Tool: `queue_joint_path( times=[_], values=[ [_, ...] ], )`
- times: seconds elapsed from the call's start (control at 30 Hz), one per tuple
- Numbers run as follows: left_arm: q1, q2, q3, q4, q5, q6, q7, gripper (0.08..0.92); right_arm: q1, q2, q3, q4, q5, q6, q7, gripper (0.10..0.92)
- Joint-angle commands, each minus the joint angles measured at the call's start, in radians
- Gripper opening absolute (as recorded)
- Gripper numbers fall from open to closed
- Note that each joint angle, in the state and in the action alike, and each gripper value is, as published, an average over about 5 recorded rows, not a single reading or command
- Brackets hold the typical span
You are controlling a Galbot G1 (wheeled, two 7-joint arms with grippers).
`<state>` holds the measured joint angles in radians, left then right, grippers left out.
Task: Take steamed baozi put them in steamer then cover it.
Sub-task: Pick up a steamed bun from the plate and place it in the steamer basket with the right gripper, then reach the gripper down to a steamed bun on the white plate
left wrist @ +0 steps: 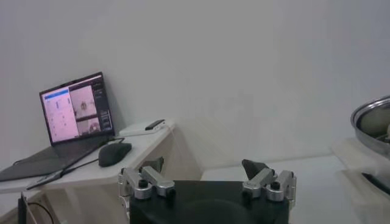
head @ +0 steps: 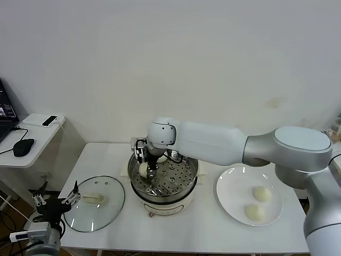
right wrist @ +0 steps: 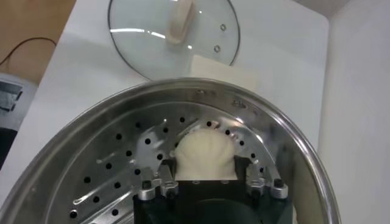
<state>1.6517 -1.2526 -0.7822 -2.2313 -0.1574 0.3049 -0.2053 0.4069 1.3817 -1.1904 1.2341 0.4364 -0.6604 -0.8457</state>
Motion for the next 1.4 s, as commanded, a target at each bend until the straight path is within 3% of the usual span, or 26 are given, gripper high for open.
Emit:
queue_joint_path(
  times=[0.03,0.43,0.8,1.03,1.4],
  values=[
    [0.0,0.0,0.001,-0.005,0.0,0.002,0.0,0.823,0.051,-0.042,0.01,0.045,-0.016,0.012,-0.064,0.806],
    [0.001,0.011,0.009,-0.014,0.001,0.005,0.002,0.823,0.267,-0.437,0.027,0.314,-0.102,0.174,-0.275,0.823],
    [0.006,0.018,0.025,-0.013,0.004,0.004,0.002,0.823,0.19,-0.897,0.015,0.548,-0.314,0.324,-0.348,0.823],
    [0.006,0.015,0.035,-0.007,0.008,0.004,0.002,0.823,0.021,-1.029,0.066,0.615,-0.444,0.358,-0.336,0.823],
    [0.005,0.019,0.036,-0.005,0.011,0.007,0.001,0.823,-0.506,-1.149,0.391,0.612,-0.598,0.372,-0.303,0.823]
  ],
)
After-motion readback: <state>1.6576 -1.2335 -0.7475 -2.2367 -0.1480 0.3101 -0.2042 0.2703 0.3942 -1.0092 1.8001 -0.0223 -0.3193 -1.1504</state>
